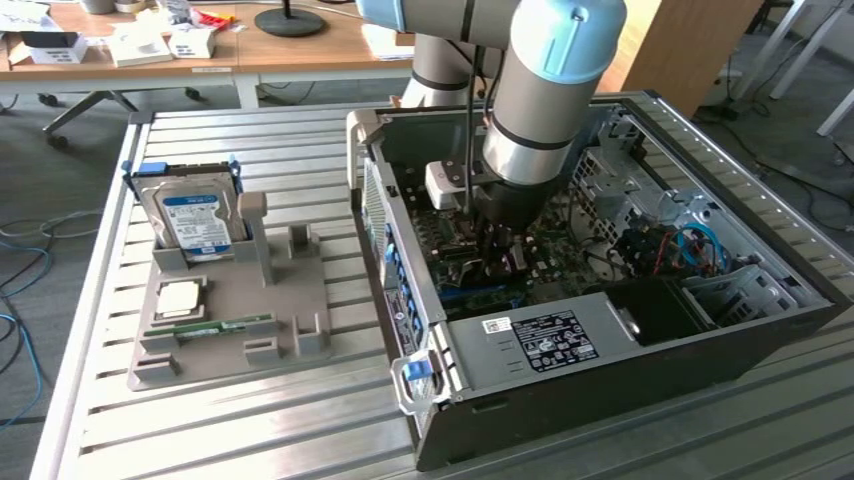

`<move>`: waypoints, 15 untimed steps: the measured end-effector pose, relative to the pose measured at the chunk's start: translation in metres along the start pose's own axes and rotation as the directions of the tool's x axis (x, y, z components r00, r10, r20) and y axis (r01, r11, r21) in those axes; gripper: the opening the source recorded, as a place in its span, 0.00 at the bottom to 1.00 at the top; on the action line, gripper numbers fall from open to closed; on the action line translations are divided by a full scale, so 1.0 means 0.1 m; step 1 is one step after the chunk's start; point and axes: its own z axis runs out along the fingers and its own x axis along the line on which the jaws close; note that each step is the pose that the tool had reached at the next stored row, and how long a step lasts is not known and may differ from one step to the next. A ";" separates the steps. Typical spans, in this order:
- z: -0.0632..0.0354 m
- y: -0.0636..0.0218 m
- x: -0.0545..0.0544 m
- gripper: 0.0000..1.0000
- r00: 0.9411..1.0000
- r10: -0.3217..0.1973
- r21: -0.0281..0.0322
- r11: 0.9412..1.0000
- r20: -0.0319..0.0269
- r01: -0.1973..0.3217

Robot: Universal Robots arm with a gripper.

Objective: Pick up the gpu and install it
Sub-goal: 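Insert the gpu into the slot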

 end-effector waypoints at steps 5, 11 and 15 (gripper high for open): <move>0.002 0.000 0.00 0.26 1.000 0.000 0.000 1.000 0.000 0.000; 0.010 0.000 0.00 0.26 1.000 0.000 0.000 1.000 0.000 0.000; 0.009 0.000 0.00 0.26 1.000 0.000 0.000 1.000 0.000 0.000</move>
